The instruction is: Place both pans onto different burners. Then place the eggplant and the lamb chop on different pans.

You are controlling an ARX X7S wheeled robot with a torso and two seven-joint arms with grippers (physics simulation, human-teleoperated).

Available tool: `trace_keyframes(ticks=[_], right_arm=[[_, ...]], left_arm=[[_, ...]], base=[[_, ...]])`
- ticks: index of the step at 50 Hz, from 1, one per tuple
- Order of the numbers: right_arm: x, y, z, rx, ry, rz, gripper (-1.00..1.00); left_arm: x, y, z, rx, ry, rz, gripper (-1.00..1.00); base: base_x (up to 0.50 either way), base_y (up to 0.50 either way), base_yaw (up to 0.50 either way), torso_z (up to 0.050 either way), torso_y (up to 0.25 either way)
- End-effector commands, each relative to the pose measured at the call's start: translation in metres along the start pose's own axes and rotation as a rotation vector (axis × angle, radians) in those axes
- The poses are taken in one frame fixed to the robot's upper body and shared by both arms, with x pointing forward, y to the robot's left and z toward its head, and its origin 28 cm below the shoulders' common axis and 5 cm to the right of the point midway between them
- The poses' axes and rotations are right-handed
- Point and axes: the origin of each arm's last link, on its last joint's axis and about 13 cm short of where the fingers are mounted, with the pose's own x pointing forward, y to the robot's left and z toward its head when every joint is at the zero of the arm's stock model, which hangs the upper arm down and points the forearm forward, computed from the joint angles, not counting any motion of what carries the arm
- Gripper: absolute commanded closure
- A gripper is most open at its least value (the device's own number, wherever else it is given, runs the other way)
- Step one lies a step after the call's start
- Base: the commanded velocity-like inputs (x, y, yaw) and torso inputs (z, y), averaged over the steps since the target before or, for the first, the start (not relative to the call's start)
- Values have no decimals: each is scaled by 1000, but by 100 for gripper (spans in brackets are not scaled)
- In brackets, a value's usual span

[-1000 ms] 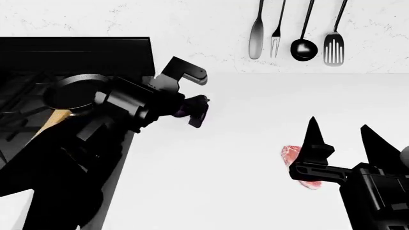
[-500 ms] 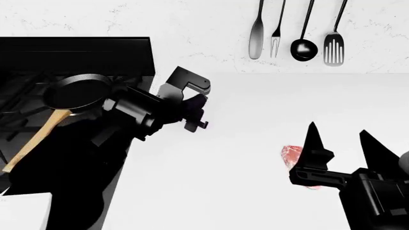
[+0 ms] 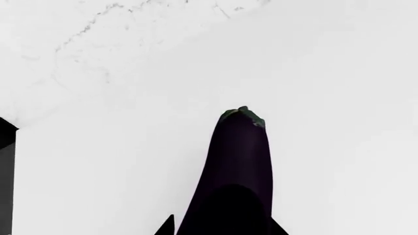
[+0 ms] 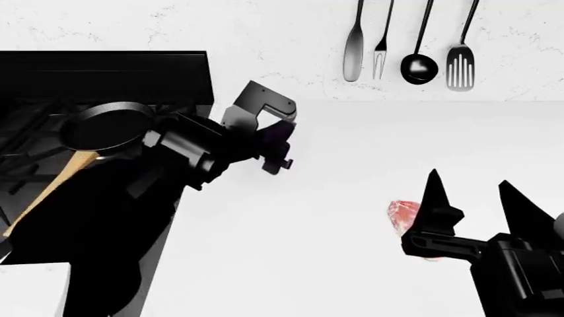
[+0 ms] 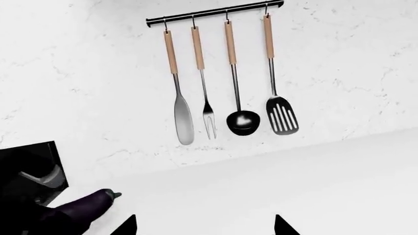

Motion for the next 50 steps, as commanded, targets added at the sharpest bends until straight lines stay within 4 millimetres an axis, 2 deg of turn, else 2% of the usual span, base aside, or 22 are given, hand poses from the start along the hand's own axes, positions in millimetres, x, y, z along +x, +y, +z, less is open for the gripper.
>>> trace_keyframes(ticks=[1,13,19,29,35,41,50], right_arm=[[-3,-2,1,2,-6,-10,-100],[-4,-6,5,-28,4,-30,-100],[-7,-8,16,-83,4,-37,-100],[1,-16,40,-185,142,15,-100],[12,-24,52,-205,276,86,-100],[15,-35,52,-286,377,145,-100],[17,-50,53,-289,493,229,-100]], left_arm=[[-11,-1,34,-10,-141,2,100],[-60,-4,44,9,-255,32,100],[-79,-3,43,13,-283,44,100],[-111,-2,41,21,-330,71,100],[-122,0,38,17,-348,98,100],[-127,2,37,16,-355,108,100],[-133,3,37,16,-368,108,100]], base=[[0,0,0,0,0],[0,0,0,0,0],[0,0,0,0,0],[0,0,0,0,0],[0,0,0,0,0],[0,0,0,0,2],[0,0,0,0,0]])
